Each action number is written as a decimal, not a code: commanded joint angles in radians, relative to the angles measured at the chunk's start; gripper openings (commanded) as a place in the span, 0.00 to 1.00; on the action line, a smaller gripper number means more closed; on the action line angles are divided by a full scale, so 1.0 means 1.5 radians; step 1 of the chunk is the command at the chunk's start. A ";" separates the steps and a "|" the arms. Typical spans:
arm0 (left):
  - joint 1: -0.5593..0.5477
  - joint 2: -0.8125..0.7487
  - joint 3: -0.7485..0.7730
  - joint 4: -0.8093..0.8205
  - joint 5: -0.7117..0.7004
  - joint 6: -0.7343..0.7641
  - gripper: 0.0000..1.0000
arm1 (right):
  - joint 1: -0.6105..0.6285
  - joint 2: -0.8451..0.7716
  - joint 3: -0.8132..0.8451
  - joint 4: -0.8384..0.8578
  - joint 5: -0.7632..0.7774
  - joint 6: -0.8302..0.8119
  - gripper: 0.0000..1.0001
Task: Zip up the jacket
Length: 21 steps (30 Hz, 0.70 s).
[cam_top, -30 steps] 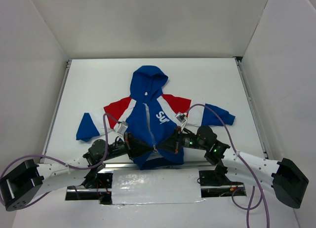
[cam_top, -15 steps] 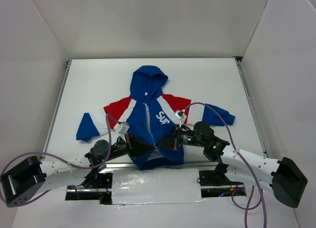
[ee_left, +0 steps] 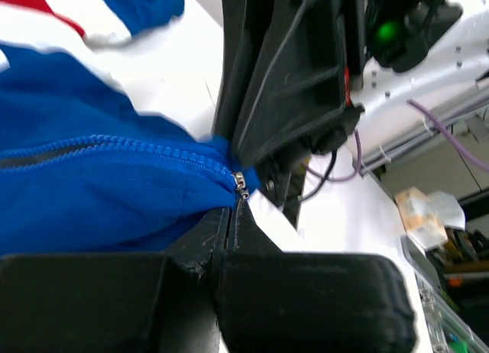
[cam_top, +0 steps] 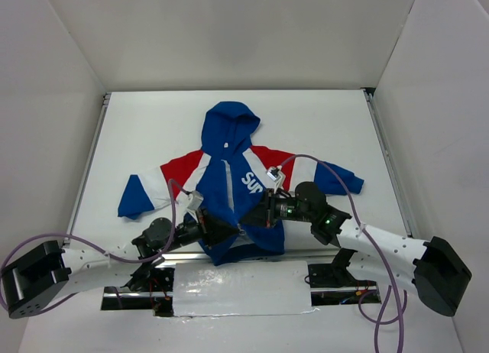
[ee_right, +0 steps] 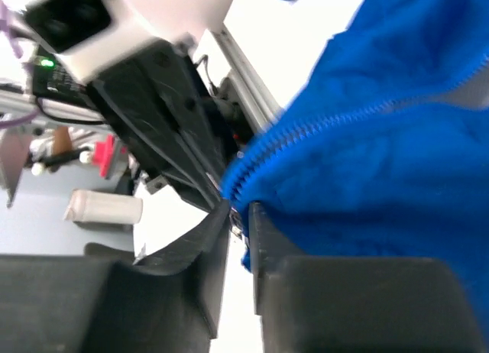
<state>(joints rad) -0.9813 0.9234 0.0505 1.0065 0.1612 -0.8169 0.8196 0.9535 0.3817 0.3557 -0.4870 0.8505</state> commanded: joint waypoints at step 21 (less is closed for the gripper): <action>-0.025 -0.052 -0.039 -0.067 0.011 -0.039 0.00 | 0.046 -0.196 -0.061 -0.054 -0.009 0.008 0.57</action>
<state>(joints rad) -1.0153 0.8627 0.0456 0.8627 0.1654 -0.8688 0.8604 0.6540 0.3397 0.2466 -0.4339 0.7818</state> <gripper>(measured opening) 0.063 0.588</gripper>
